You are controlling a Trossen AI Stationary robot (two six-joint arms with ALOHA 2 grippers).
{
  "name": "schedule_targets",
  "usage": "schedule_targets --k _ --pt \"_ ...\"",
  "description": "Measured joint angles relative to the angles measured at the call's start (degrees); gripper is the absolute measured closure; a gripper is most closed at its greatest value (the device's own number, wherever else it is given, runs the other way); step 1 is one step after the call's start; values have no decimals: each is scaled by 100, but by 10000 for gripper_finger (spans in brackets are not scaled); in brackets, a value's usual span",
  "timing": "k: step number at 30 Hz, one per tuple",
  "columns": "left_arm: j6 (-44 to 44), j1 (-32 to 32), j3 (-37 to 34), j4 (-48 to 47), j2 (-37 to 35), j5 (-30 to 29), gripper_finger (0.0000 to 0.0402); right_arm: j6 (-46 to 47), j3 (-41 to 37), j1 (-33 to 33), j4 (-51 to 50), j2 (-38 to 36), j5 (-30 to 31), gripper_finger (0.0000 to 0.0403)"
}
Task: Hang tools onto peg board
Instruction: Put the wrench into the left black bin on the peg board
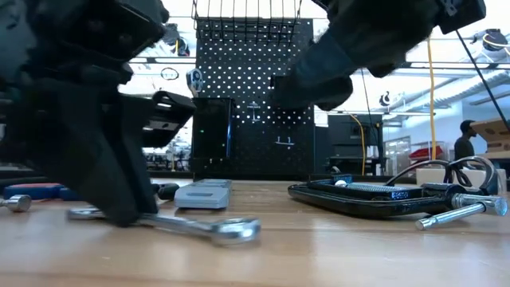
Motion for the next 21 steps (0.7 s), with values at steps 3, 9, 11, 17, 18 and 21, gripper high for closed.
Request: schedule_targets --k 3,9,11,17,18,21 --pt "-18 98 0 68 4 -75 397 107 0 65 78 166 -15 229" --pt "-834 355 5 166 0 -265 400 518 0 178 180 512 8 229" --pt "-1084 400 4 166 0 -201 400 588 0 191 264 638 147 229" --pt "-1575 402 7 175 0 -191 401 800 -7 198 323 860 770 229" --pt "-1660 402 7 175 0 -193 401 834 -7 196 416 876 797 229" --pt "-1881 402 7 181 0 -191 401 951 0 200 624 923 799 229"
